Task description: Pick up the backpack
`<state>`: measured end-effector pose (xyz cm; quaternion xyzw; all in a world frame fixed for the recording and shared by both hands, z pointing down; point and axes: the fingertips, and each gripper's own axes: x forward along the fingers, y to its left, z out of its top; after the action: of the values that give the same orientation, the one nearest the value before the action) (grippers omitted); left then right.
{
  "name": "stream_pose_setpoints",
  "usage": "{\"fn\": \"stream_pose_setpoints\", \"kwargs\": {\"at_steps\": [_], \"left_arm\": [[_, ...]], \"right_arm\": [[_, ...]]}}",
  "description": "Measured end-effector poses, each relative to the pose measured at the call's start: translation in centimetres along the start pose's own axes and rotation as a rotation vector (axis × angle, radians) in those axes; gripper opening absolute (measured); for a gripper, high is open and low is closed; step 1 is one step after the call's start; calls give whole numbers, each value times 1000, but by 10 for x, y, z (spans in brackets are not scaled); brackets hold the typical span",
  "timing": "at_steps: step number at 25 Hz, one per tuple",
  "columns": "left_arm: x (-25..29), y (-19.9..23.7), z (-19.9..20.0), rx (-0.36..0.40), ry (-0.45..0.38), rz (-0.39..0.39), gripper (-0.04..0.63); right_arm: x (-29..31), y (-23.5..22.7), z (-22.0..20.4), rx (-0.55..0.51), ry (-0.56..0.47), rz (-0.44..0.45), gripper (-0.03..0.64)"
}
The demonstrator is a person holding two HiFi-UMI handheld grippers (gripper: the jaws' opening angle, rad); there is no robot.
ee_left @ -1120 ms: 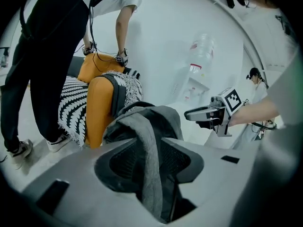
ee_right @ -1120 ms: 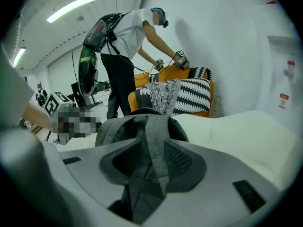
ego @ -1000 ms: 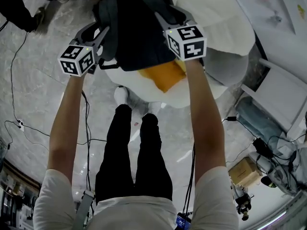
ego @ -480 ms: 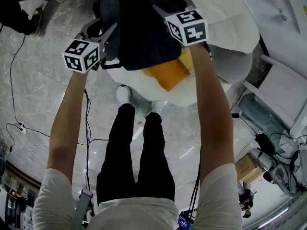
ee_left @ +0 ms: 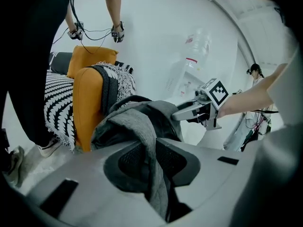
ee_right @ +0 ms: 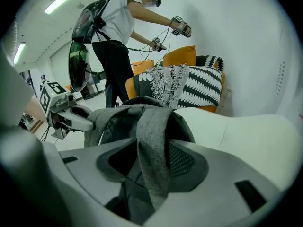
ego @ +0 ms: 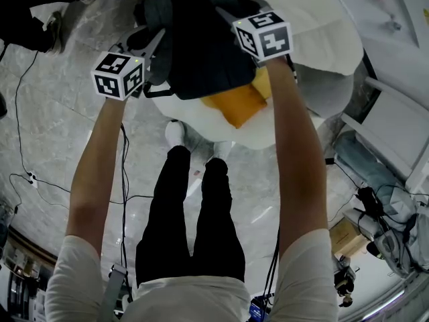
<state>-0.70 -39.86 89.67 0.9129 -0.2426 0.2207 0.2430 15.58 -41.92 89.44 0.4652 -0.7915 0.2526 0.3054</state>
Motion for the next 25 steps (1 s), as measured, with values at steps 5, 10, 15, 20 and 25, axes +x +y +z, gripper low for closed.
{"fn": "stream_pose_setpoints", "kwargs": {"at_steps": [5,10,15,20,25], "left_arm": [[-2,-3,0,-16,2,18,54],[-10,-6,5,-33,-7,23,40],[-19,-13,8,-29,-4,24,38],[-32,-23,15,-30,-9,25,38],[-45,-35,24,-48,-28,28,38]], "right_arm": [[-8,6,-1,14,1,19,128],[-17,18,3,16,0,45,100],[-28,27,4,29,-1,52,83],[-43,37,10,31,-5,39,66],[-58,45,12,45,-18,1,58]]}}
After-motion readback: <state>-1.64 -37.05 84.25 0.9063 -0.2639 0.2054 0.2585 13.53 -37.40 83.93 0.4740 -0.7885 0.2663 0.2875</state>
